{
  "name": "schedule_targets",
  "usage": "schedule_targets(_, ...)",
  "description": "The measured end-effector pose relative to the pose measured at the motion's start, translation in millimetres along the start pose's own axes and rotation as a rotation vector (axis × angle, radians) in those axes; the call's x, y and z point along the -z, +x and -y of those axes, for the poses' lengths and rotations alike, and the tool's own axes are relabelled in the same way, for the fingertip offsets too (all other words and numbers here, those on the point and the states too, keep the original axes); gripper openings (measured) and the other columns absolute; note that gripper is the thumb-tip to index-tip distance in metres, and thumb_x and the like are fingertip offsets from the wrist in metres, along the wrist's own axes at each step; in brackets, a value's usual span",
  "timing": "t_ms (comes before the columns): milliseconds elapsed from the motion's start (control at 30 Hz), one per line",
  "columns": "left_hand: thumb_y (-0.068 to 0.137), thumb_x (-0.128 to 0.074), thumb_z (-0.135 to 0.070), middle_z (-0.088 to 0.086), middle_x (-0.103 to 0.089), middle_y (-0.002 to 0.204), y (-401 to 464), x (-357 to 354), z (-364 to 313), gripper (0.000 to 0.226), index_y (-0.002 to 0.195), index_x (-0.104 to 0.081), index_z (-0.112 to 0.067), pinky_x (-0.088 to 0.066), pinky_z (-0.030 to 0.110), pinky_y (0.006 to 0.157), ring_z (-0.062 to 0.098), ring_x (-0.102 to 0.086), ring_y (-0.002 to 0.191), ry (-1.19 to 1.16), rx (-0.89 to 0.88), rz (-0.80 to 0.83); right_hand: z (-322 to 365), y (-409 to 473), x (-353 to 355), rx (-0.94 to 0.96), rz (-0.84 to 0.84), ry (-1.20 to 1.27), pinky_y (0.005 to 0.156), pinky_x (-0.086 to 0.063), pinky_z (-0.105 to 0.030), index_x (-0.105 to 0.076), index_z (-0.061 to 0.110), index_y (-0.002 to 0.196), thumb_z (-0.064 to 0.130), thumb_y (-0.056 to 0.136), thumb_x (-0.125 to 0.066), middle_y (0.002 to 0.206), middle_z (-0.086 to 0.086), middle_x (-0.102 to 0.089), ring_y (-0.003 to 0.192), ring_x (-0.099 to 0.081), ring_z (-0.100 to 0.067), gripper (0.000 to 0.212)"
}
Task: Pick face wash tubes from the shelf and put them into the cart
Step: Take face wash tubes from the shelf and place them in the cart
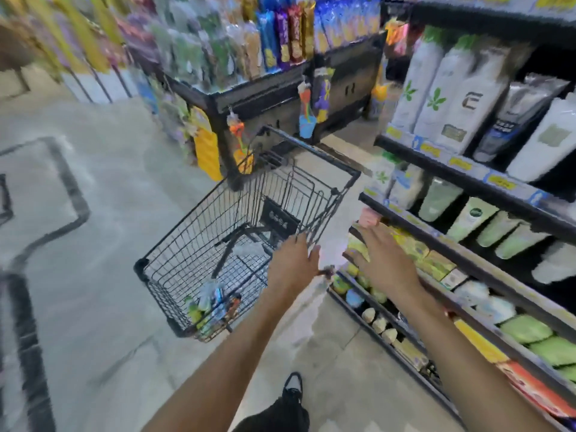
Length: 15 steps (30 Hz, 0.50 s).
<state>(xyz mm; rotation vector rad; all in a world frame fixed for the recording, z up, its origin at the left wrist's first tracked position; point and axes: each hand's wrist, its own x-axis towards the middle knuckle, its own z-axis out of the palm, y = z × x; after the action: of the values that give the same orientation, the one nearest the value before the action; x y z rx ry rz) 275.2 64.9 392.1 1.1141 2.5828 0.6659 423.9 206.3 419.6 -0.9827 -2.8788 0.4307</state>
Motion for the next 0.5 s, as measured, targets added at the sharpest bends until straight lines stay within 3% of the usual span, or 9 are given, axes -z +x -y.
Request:
schedule_targets(133,0.108,-0.043,-0.04,0.014,-0.058,0.138,-15,20,58,0.046,0.141,-0.049,-0.009,-0.045,0.044,0.101,0.033,-0.056,0.125,-0.03,0.131,-0.053,52,27,-27,0.116,0.051,0.044,0.121,-0.031,-0.043,-0.04,0.016,0.156,0.045,0.106,-0.048,0.163,-0.012,-0.037,0.152,-0.03,-0.028,0.059)
schedule_targets(267,0.108,-0.04,-0.043,0.016,-0.05,0.151,-16,28,121,0.056,0.152,-0.041,-0.008,-0.041,0.046,0.111,0.033,-0.049,0.136,-0.039,0.271,-0.046,105,59,-60,0.198,0.155,0.031,0.123,-0.026,-0.039,-0.032,0.02,0.161,0.05,0.107,-0.043,0.168,-0.005,-0.027,0.156,-0.02,-0.022,0.062)
schedule_targets(367,0.108,-0.041,-0.044,0.015,-0.05,0.149,-10,32,167,0.055,0.151,-0.04,-0.009,-0.045,0.047,0.104,0.035,-0.052,0.132,-0.041,0.38,-0.041,144,89,-88,0.268,0.218,0.005,0.123,-0.026,-0.041,-0.032,0.019,0.16,0.05,0.107,-0.044,0.168,-0.006,-0.027,0.155,-0.023,-0.025,0.062)
schedule_targets(500,0.107,-0.044,-0.044,0.016,-0.058,0.137,7,30,232,0.05,0.143,-0.047,-0.009,-0.051,0.046,0.094,0.035,-0.058,0.122,-0.062,0.483,-0.027,191,133,-128,0.349,0.301,-0.01,0.118,-0.037,-0.044,-0.04,0.018,0.154,0.046,0.106,-0.049,0.161,-0.009,-0.038,0.149,-0.034,-0.027,0.057)
